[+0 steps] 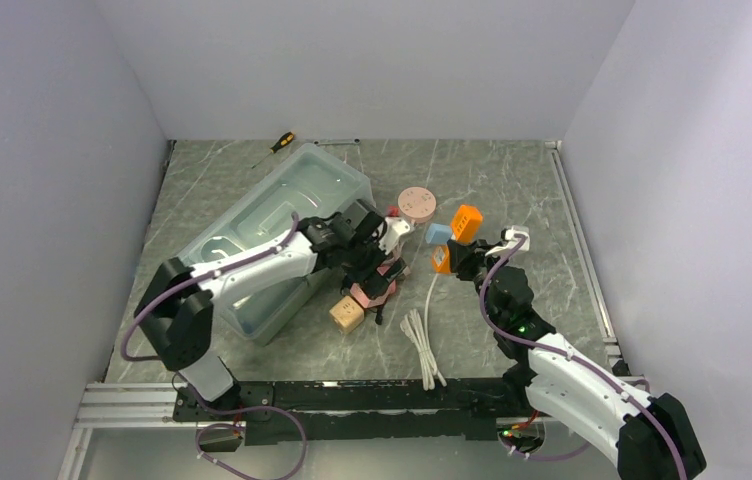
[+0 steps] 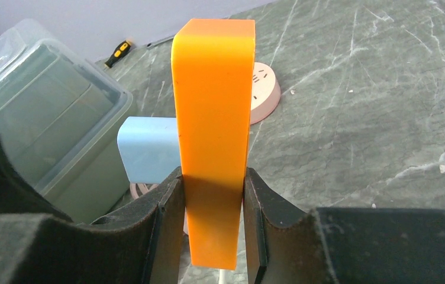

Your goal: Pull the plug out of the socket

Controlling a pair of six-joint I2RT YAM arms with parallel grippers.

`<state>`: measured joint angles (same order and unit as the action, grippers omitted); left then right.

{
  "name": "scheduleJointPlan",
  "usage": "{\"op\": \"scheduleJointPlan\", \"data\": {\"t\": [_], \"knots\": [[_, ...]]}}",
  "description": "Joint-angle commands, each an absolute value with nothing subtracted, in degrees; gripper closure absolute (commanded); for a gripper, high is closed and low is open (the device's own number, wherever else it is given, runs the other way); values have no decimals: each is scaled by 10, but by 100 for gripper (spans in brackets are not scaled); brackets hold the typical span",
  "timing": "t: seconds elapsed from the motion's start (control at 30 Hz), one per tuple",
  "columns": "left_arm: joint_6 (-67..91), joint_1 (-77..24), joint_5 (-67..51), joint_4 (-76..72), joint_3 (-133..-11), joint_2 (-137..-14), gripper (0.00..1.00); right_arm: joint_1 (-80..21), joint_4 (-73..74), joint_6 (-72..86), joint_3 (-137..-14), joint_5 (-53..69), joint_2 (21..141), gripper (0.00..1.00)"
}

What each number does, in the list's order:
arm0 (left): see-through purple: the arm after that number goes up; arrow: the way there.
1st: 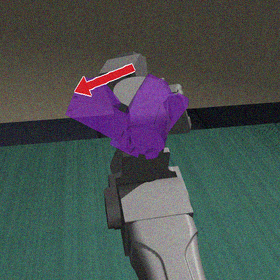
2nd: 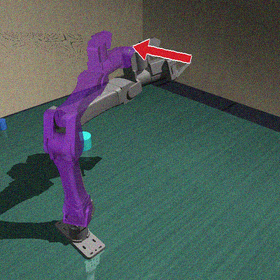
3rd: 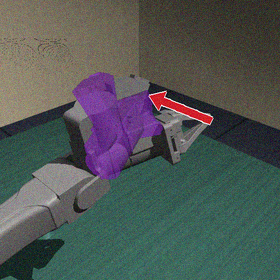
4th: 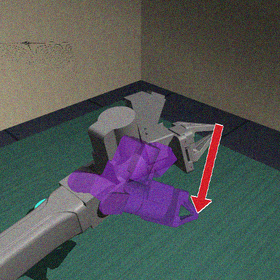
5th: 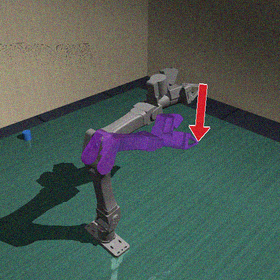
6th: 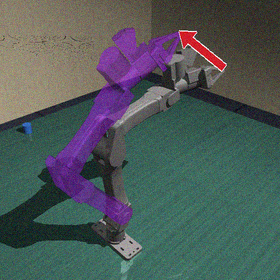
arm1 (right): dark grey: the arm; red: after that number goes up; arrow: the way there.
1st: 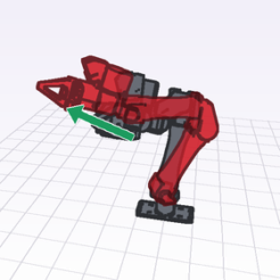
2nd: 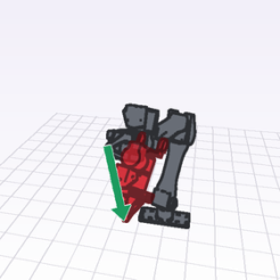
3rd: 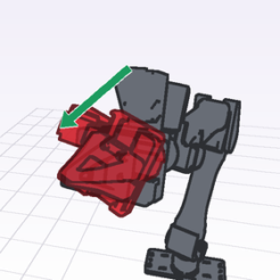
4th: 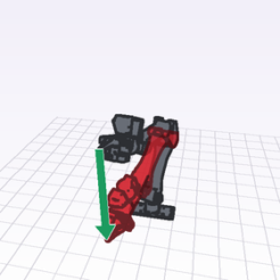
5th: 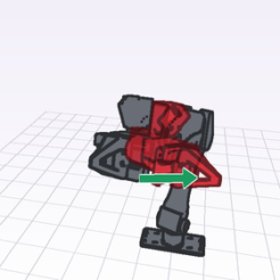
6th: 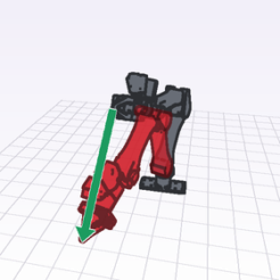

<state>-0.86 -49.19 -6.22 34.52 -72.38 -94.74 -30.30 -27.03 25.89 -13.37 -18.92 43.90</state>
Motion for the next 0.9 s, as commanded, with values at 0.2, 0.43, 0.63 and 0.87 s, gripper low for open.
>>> {"op": "scheduleJointPlan", "data": {"t": [0.2,0.43,0.63,0.87], "knots": [[33,-430,-155,251,-728,-793,0,-308,-285,220,-191,-105,414,100],[35,-399,-186,162,-673,-697,0,-372,-220,192,-266,-45,435,100],[24,-399,-203,136,-622,-669,0,-437,-164,216,-314,-91,469,100],[26,-398,-252,125,-615,-682,0,-472,-146,228,-337,-103,505,100]]}}
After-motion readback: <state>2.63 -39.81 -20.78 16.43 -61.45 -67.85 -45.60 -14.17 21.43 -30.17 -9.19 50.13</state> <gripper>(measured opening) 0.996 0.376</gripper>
